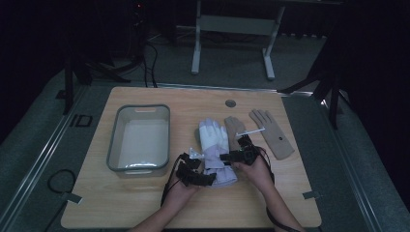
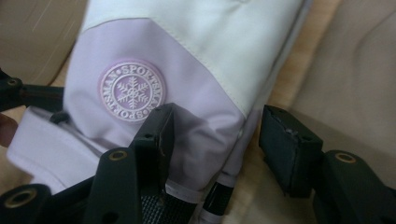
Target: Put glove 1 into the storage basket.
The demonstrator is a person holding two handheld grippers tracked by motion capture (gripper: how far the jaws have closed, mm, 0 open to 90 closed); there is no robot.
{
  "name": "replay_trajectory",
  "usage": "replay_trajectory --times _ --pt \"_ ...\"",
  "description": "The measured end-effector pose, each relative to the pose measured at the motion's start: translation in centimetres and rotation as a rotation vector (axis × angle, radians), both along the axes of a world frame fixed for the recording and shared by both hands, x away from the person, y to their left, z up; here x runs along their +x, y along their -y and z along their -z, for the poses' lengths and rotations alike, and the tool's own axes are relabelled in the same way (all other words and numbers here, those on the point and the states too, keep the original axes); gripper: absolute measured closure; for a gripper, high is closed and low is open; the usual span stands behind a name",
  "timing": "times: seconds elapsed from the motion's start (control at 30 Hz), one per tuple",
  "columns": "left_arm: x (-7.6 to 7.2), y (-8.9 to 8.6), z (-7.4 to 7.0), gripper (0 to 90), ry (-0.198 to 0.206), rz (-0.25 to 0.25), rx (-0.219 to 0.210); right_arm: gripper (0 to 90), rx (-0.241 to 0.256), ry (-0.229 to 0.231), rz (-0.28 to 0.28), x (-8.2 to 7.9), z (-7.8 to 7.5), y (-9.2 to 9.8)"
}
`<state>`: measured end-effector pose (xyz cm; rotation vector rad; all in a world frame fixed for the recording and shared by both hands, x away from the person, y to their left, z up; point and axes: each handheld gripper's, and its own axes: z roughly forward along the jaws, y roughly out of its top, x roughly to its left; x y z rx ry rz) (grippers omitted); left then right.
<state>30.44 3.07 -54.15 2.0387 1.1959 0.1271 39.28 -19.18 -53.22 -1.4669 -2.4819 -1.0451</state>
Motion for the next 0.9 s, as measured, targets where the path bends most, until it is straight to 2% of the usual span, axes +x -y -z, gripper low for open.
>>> replay_trajectory --times 0.13,0.2,0.3,0.37,0.4,0.53,0.63,0.67,0.7,0.73,0.8,0.9 --pt "0.1 -0.5 0.6 14.7 -0.034 0.007 -0.019 45.6 0.019 -0.043 -0.022 0.2 0.8 -0.7" --pt "0.1 -0.7 0.9 14.7 -0.041 0.006 -0.032 52.2 0.06 -0.073 -0.032 0.3 1.1 -0.8" --pt "0.0 -0.7 1.1 14.6 -0.049 0.013 -0.039 61.1 0.062 -0.066 -0.066 0.1 1.2 -1.2" --pt "-0.1 -0.7 1.1 14.7 -0.048 0.01 -0.036 70.0 0.043 -0.03 -0.084 -0.2 1.0 -1.5" --pt "-0.1 -0.6 1.1 15.1 -0.05 0.01 -0.036 74.0 0.01 0.002 -0.091 -0.5 0.7 -1.8" --pt "-0.2 -0.8 1.0 17.4 -0.063 0.01 -0.047 77.9 -0.091 0.105 -0.101 -1.7 -0.2 -2.5" --pt "-0.1 -0.9 1.0 22.2 -0.082 0.023 -0.065 78.3 -0.113 0.155 -0.085 -2.5 -0.3 -2.6" --pt "-0.1 -0.9 1.0 24.2 -0.082 0.023 -0.065 78.3 -0.113 0.155 -0.085 -2.5 -0.3 -2.6" --pt "0.1 -1.0 1.0 24.2 -0.097 0.033 -0.087 78.4 -0.115 0.174 -0.066 -2.8 -0.3 -2.5" --pt "0.2 -1.0 1.0 32.0 -0.111 0.039 -0.104 78.9 -0.142 0.218 -0.054 -3.4 -0.4 -2.4" --pt "0.4 -0.9 1.1 37.7 -0.127 0.053 -0.115 79.1 -0.152 0.24 -0.037 -3.7 -0.4 -2.2" --pt "0.8 -0.7 1.0 45.9 -0.139 0.08 -0.111 79.2 -0.166 0.26 -0.028 -4.0 -0.3 -2.1"
